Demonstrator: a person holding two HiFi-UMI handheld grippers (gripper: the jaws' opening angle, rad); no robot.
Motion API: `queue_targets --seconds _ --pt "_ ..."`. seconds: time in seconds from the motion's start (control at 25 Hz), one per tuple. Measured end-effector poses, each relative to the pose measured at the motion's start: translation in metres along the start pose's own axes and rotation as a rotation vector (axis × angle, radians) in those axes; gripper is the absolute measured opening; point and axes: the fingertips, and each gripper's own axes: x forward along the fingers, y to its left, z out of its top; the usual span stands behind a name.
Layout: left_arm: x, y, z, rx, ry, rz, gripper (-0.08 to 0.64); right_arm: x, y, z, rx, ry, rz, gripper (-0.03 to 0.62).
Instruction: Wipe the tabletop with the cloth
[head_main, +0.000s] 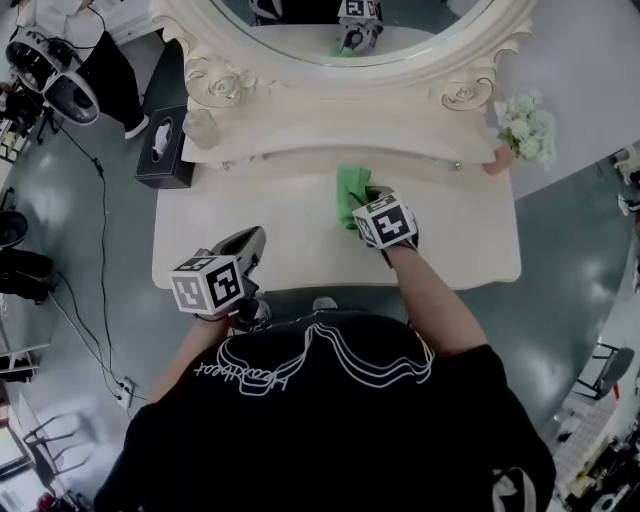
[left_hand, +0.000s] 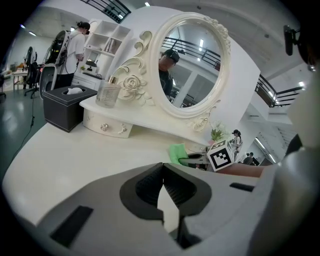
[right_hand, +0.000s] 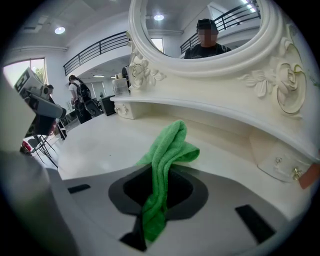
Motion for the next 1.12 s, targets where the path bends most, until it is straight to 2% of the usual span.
queue_targets --seconds 0.2,0.48,0.88,1.12 --pt "0.01 -0.022 -0.005 0.002 -0.001 -0.03 0.003 -0.01 -0.015 -0.01 0.011 -0.003 -0.016 0.06" --pt "0.022 -0.028 -0.006 0.011 0.022 -0.07 0.003 -0.022 -0.037 -0.02 0.053 0.003 -0.041 0.06" --pt "0.045 -0.013 0.002 0.016 0.101 -0.173 0.003 -0.035 -0.061 -0.033 0.132 0.062 -0.155 0.06" --pt "0.054 0.004 0.007 0.014 0.134 -0.2 0.003 -0.039 -0.07 -0.039 0.156 0.102 -0.211 0.06"
